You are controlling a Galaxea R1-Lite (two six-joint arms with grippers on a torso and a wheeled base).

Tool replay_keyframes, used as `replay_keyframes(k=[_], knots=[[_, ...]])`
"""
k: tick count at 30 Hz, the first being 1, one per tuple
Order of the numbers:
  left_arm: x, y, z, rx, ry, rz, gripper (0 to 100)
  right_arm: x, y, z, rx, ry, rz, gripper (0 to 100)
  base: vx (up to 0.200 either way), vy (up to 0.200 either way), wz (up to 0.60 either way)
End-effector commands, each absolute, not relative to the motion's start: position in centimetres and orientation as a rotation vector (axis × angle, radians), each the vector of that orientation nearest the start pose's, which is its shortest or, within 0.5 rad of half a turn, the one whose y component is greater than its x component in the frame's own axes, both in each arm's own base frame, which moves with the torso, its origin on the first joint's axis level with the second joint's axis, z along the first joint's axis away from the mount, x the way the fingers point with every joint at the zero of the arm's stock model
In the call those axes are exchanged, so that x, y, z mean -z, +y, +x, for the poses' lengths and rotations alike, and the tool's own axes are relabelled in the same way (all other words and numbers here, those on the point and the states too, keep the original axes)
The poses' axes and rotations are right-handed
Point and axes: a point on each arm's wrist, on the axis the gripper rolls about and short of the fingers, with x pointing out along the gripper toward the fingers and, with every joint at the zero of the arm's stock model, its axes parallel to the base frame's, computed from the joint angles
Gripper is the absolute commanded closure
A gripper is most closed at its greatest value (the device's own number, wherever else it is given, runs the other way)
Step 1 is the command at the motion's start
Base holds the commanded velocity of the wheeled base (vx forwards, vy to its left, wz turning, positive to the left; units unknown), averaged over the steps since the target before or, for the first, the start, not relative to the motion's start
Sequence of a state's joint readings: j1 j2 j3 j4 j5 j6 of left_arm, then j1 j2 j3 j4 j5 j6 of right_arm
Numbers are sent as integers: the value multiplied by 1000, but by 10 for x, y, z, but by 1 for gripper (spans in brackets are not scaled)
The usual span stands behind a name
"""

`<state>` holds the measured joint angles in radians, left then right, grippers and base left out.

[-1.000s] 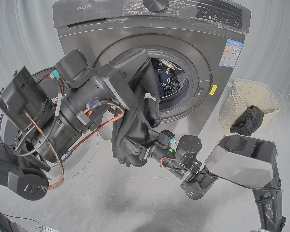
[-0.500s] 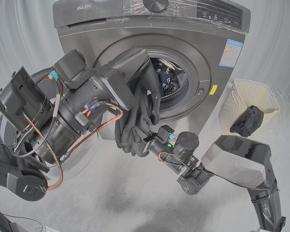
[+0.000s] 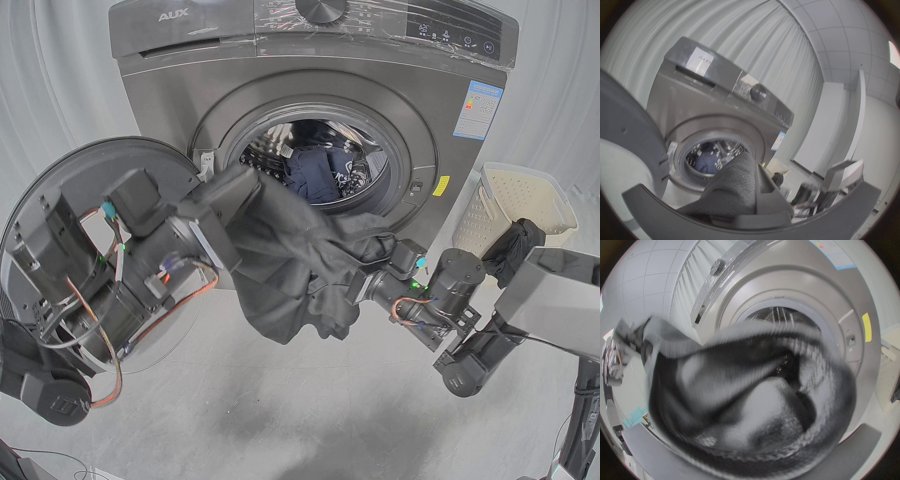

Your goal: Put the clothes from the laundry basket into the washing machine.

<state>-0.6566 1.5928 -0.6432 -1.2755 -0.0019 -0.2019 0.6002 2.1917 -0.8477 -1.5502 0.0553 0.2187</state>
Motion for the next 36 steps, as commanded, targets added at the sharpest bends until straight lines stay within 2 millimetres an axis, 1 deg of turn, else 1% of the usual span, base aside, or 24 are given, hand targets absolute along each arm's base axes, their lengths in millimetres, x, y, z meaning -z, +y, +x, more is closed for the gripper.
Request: replay_keyframes(k=[1, 3, 6, 7, 9, 10, 13, 15, 16, 17, 18, 20, 23, 25, 33, 35, 36], knots=[[-197, -149, 206, 639, -109, -260, 100, -147, 192, 297, -647, -183, 276, 100, 0, 0, 0], [-186, -144, 205, 625, -63, -250, 100, -148, 185, 290, -643, -173, 273, 100, 0, 0, 0], [-173, -143, 203, 627, -12, -236, 100, -150, 184, 287, -642, -170, 272, 100, 0, 0, 0], [-166, -143, 202, 629, 19, -226, 100, -150, 184, 286, -643, -172, 273, 100, 0, 0, 0], [-153, -144, 201, 628, 69, -212, 100, -150, 186, 285, -649, -172, 274, 100, 0, 0, 0], [-143, -145, 202, 625, 108, -200, 100, -151, 188, 284, -655, -175, 275, 100, 0, 0, 0], [-121, -150, 207, 623, 182, -181, 100, -152, 194, 281, -675, -176, 279, 100, 0, 0, 0], [-117, -152, 210, 629, 184, -184, 100, -153, 197, 279, -686, -178, 281, 100, 0, 0, 0], [-112, -155, 214, 652, 174, -189, 0, -153, 199, 279, -689, -181, 282, 100, 0, 0, 0], [-112, -155, 214, 652, 174, -189, 0, -153, 199, 279, -689, -181, 282, 100, 0, 0, 0], [-109, -158, 216, 667, 153, -204, 0, -155, 199, 280, -688, -188, 284, 100, 0, 0, 0], [-104, -160, 215, 674, 163, -200, 0, -157, 199, 281, -686, -198, 286, 100, 0, 0, 0], [-87, -164, 204, 704, 225, -167, 0, -161, 200, 284, -688, -215, 294, 100, 0, 0, 0], [-82, -169, 199, 730, 234, -159, 0, -162, 202, 284, -693, -221, 295, 100, 0, 0, 0], [-81, -181, 196, 769, 226, -152, 0, -166, 204, 286, -694, -236, 307, 100, 0, 0, 0], [-75, -182, 190, 783, 255, -138, 0, -168, 202, 288, -688, -247, 308, 100, 0, 0, 0], [-69, -181, 184, 790, 288, -124, 0, -171, 202, 291, -683, -261, 310, 100, 0, 0, 0]])
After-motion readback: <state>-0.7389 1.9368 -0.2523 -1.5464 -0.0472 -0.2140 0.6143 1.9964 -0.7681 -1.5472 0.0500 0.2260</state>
